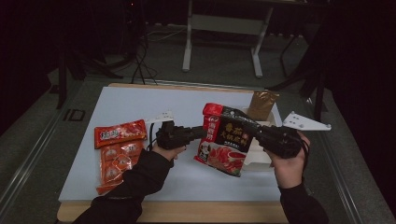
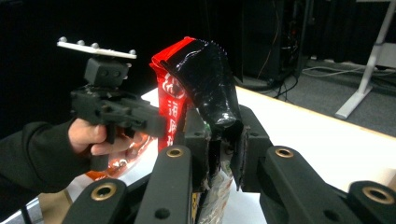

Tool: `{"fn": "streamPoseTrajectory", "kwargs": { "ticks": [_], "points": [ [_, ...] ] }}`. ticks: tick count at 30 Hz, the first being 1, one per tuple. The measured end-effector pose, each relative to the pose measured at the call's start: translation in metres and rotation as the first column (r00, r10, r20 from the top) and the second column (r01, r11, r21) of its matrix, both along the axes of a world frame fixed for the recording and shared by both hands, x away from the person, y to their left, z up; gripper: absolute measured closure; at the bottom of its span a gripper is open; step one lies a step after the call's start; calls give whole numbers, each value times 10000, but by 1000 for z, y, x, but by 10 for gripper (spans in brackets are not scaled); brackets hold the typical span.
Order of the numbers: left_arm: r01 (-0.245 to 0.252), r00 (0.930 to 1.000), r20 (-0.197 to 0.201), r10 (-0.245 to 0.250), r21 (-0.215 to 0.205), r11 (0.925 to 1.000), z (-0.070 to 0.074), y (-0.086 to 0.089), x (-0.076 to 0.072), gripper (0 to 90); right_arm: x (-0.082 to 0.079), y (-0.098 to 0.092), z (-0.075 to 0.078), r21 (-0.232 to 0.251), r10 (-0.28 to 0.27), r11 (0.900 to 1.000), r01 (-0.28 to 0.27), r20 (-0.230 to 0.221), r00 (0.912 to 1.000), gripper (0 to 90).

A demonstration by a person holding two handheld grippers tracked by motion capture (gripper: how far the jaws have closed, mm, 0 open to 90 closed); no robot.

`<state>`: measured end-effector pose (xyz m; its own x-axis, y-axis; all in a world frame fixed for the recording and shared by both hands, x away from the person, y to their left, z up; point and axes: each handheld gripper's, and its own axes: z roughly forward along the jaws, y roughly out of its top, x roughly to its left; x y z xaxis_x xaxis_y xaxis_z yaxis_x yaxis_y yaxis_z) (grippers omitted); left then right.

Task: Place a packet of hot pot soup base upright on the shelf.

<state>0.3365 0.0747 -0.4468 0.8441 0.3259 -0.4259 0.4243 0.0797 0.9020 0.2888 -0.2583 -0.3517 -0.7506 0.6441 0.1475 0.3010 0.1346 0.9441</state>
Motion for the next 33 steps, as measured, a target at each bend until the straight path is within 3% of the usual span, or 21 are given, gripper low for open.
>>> {"fn": "streamPoseTrajectory", "kwargs": {
  "ticks": [2,3,5,6,7,12,14,17,18,19,24,26,30,33],
  "points": [
    [-52,9999,166,50,167,9998,2,0,-2,649,2,-3,3,34,73,10000,-73,94,9999,782],
    [-123,9991,409,105,448,9989,7,0,-5,612,3,-4,5,76,101,9999,-102,126,9999,782],
    [-196,9989,436,172,557,9983,8,0,-6,581,5,-5,7,91,93,9999,-94,114,9999,781],
    [-265,9986,464,235,655,9975,9,1,-7,494,8,-7,10,121,145,9998,-147,129,9998,781],
    [-451,9978,511,411,800,9958,11,3,-9,461,10,-9,11,122,185,9998,-187,129,9997,780],
    [-434,9980,494,389,938,9946,13,8,-12,396,14,-13,16,128,144,9998,-148,292,9995,779],
    [-504,9980,430,464,983,9939,12,11,-14,326,18,-16,20,117,134,9998,-138,309,9994,778],
    [-516,9971,618,447,1167,9918,12,12,-17,309,22,-17,22,88,144,9999,-147,344,9993,778],
    [-169,9973,730,87,1137,9934,11,14,-20,273,25,-19,23,104,110,9999,-114,373,9992,778],
    [-157,9969,784,64,1182,9929,11,14,-21,268,26,-20,24,125,73,9999,-78,358,9993,778],
    [-160,9976,695,51,1583,9873,10,14,-27,140,33,-27,30,179,-165,9997,155,531,9985,778],
    [-291,9977,664,154,2093,9774,9,13,-33,87,36,-31,33,210,-281,9994,268,631,9976,777],
    [-191,9978,665,67,1880,9820,3,17,-39,34,41,-39,40,199,-519,9985,505,787,9955,776],
    [-287,9972,739,147,1922,9809,-1,19,-44,21,45,-46,42,200,-685,9976,670,881,9938,775]
  ]
}}
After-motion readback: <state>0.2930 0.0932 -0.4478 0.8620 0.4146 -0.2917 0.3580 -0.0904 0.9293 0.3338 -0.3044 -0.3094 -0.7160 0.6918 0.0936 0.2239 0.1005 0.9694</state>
